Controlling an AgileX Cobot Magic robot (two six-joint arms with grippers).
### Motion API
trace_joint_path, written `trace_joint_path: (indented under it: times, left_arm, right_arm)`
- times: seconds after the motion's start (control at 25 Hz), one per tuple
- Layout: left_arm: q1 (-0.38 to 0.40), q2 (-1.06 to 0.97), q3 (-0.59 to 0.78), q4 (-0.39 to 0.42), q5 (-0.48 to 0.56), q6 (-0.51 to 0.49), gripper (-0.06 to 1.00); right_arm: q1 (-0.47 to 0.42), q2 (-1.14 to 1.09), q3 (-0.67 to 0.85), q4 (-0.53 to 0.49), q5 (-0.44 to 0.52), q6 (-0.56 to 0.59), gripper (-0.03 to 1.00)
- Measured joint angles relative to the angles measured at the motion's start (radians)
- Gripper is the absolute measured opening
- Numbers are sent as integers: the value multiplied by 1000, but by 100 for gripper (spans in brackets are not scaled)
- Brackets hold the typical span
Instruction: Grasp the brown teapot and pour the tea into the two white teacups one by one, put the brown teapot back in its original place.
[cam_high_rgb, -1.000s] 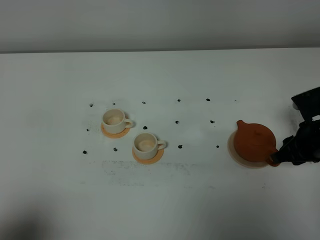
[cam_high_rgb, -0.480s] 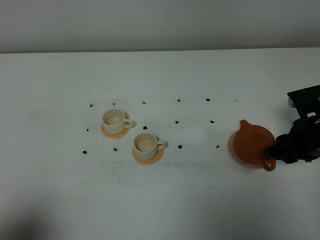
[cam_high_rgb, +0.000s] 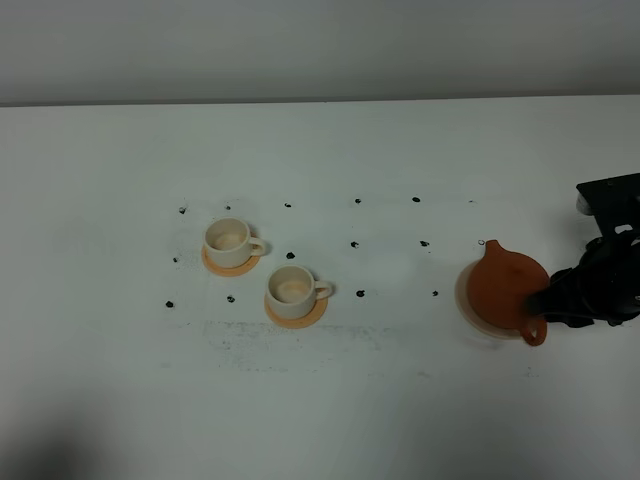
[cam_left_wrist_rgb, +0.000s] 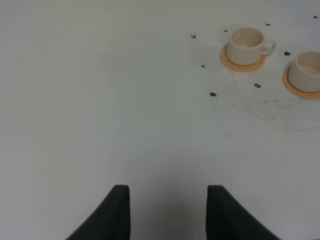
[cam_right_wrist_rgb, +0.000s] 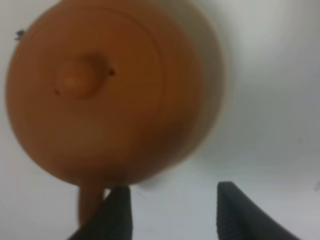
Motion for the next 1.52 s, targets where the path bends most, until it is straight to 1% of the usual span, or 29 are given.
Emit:
trace_joint_path:
  times: [0.16, 0.28, 0.44, 0.56, 0.72, 0.88, 0.96, 1.2, 1.52]
  left_arm:
    - [0, 0, 0, 0, 0, 0, 37]
    - [0, 0, 0, 0, 0, 0, 37]
    - [0, 0, 0, 0, 0, 0, 37]
    - [0, 0, 0, 0, 0, 0, 37]
    - [0, 0, 0, 0, 0, 0, 37]
    - [0, 0, 0, 0, 0, 0, 37]
    - [0, 0, 0, 0, 0, 0, 37]
    - [0, 0, 0, 0, 0, 0, 37]
    - [0, 0, 0, 0, 0, 0, 37]
  right_arm:
    - [-15, -53, -7, -32, 20, 10, 38]
    - [-15, -103, -8, -37, 34, 30, 38]
    - [8, -158, -11, 30, 87, 49, 38]
    - [49, -169, -33, 37, 100, 90, 38]
    - [85, -160, -62, 0, 105, 160, 38]
    - [87, -110, -68, -44, 113, 207, 38]
    - [87, -90, -68, -53, 126, 219, 38]
    - [99, -77, -68, -75, 127, 249, 38]
    - [99, -37, -70, -149, 127, 288, 38]
